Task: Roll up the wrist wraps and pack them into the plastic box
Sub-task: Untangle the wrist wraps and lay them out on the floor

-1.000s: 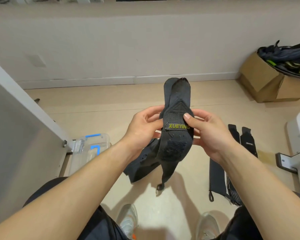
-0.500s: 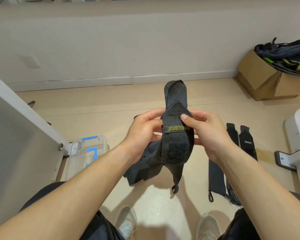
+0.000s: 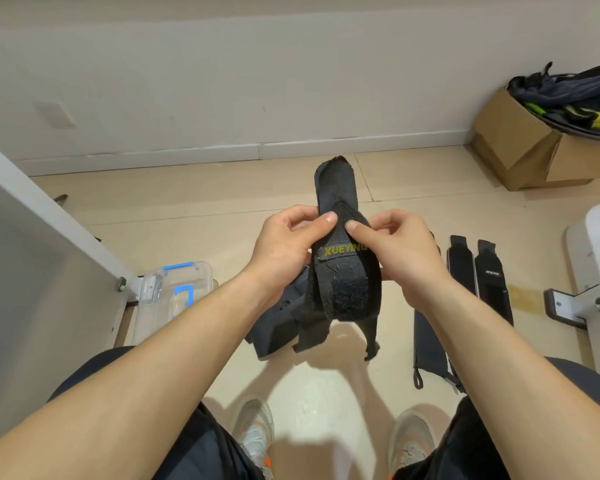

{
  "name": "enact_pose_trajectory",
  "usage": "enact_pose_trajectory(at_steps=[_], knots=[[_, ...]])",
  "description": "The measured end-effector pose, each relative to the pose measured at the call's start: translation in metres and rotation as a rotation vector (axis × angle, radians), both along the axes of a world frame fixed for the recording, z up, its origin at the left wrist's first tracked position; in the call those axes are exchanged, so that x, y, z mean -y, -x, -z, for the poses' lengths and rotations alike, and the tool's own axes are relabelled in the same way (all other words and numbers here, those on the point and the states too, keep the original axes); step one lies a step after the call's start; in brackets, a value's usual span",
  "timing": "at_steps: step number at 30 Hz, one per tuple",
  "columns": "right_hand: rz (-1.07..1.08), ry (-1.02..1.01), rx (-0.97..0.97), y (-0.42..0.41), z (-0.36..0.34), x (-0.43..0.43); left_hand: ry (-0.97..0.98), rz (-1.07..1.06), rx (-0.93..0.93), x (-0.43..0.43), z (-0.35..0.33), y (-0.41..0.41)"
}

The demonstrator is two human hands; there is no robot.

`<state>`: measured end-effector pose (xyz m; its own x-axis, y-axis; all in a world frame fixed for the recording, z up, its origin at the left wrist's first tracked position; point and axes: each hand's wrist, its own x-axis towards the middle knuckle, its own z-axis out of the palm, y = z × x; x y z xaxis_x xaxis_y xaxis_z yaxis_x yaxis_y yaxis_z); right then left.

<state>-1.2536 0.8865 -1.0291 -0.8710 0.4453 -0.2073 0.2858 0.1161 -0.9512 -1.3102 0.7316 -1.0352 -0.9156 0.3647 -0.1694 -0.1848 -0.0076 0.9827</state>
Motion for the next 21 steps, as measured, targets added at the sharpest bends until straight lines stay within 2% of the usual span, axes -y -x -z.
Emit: enact_pose_trajectory(at_steps=[2,6,8,13,16,21], knots=[[0.005,-0.038,-0.002,0.0,0.0,0.001,-0.011,-0.013,0.01,-0.001,-0.001,0.001],[-0.243,-0.083,0.08,-0.002,0.0,0.007,-0.093,-0.054,0.07,-0.008,0.003,-0.001],[-0.288,-0.112,0.094,-0.003,0.003,0.013,-0.154,-0.097,0.126,-0.013,0.002,-0.003],[-0.235,-0.023,0.05,0.0,0.012,0.022,-0.274,-0.201,0.218,-0.018,-0.004,0.001],[-0.247,0.034,-0.053,-0.001,0.016,0.026,-0.288,-0.234,0.237,-0.017,-0.005,0.003],[-0.195,0.042,-0.152,-0.003,0.017,0.027,-0.238,-0.116,0.19,-0.015,-0.006,0.006]])
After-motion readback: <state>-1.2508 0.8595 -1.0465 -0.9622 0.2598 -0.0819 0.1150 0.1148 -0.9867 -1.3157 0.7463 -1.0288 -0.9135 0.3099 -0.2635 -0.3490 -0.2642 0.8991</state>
